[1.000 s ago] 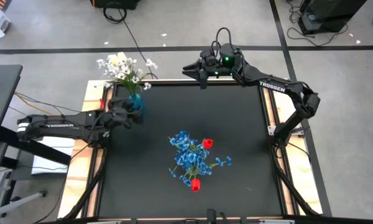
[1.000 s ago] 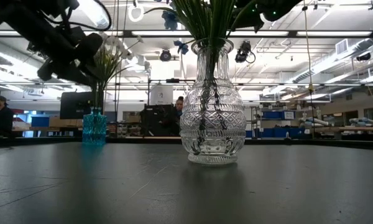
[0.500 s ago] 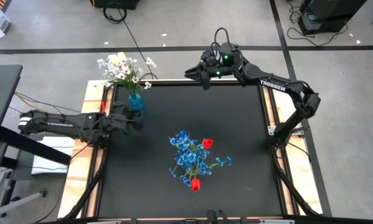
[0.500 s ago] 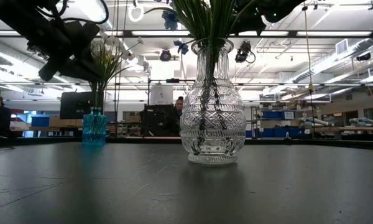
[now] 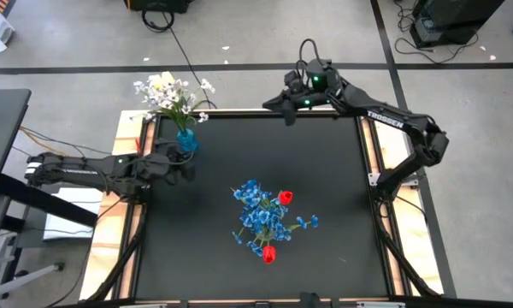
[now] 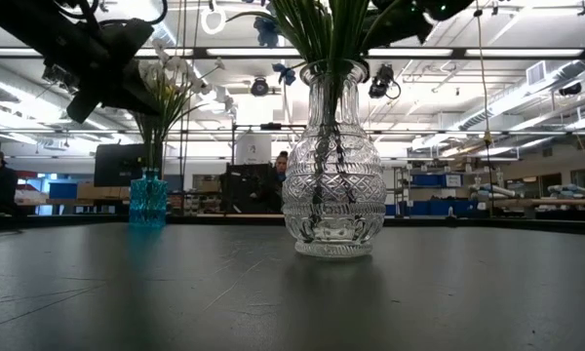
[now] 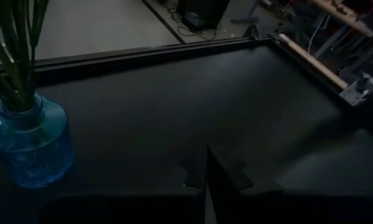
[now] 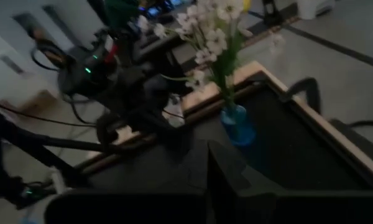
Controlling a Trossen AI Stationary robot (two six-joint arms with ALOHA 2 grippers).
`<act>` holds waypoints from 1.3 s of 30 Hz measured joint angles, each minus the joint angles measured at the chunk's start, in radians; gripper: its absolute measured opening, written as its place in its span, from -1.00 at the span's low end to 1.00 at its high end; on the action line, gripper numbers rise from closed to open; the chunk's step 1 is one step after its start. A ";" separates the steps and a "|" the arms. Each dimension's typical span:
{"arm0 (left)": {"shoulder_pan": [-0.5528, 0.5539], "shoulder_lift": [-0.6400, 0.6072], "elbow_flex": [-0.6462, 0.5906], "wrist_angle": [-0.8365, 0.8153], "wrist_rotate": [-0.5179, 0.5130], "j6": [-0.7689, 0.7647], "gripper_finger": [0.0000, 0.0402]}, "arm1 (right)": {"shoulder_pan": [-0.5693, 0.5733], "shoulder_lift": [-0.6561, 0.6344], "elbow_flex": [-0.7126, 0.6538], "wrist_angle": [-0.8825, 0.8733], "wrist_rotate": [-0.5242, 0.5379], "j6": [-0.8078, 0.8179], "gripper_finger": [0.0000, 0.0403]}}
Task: Sort flowers into vase by color
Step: Return to Home Position
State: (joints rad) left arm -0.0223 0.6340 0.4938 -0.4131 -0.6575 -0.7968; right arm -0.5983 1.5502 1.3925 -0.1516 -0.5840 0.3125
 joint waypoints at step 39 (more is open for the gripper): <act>-0.122 0.186 0.124 0.620 0.054 0.583 -1.00 | -0.039 -0.589 -0.312 -0.025 0.190 -0.007 -1.00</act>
State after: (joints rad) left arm -0.1446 0.8204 0.6178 0.2064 -0.6037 -0.2136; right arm -0.6369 0.9614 1.0800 -0.1761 -0.3935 0.3051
